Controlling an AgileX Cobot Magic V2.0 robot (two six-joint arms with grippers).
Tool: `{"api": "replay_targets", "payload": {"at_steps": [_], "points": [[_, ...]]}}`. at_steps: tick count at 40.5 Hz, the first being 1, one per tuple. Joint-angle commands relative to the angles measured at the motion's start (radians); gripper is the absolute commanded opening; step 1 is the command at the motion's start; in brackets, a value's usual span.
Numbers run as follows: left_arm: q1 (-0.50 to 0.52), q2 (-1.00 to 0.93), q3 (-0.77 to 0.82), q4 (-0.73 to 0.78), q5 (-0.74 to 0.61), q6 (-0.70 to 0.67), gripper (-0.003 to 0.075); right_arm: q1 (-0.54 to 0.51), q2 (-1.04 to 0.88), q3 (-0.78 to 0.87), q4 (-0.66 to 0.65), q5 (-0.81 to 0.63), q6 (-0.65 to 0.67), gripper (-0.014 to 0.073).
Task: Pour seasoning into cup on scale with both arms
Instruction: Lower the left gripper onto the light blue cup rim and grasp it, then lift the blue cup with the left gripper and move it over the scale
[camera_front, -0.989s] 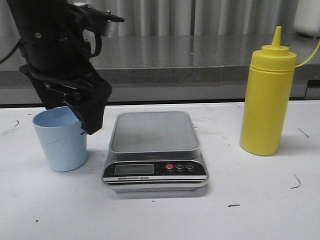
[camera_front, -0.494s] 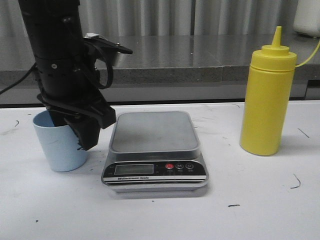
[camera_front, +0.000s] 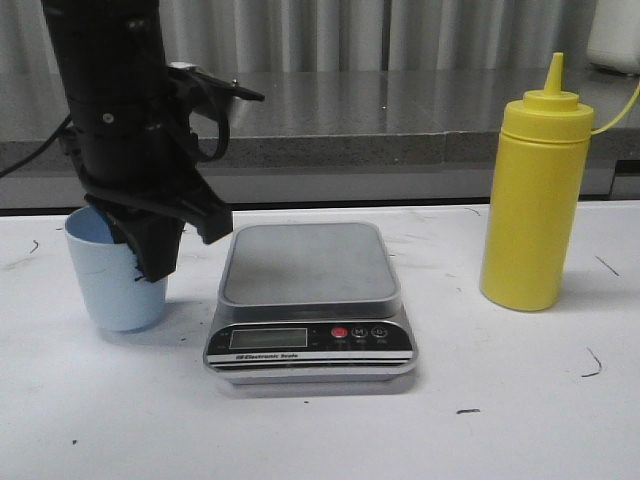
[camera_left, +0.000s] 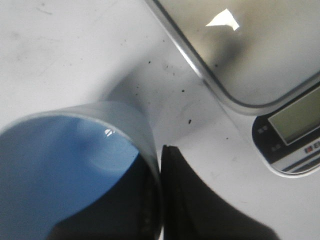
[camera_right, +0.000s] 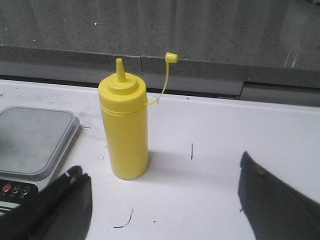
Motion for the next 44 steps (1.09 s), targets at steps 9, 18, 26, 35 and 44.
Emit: {"api": "replay_targets", "payload": {"at_steps": [9,18,26,35,44], "points": [[-0.013,-0.050,-0.266,-0.198,0.135,0.021,-0.0020,0.000,0.015,-0.040,0.000,-0.069,0.001,0.0612],[-0.071,0.059,-0.456,-0.194,0.224,0.021,-0.0020,0.000,0.015,-0.040,0.000,-0.069,0.001,0.0612],[-0.116,0.168,-0.598,-0.193,0.267,0.021,-0.0020,0.000,0.015,-0.040,0.000,-0.069,0.001,0.0612],[-0.135,0.246,-0.657,-0.188,0.290,0.021,-0.0020,0.000,0.015,-0.040,0.000,-0.069,0.001,0.0612],[-0.135,0.252,-0.664,-0.162,0.290,0.021,0.0008,0.000,0.015,-0.040,0.000,-0.069,0.001,0.0612]]}}
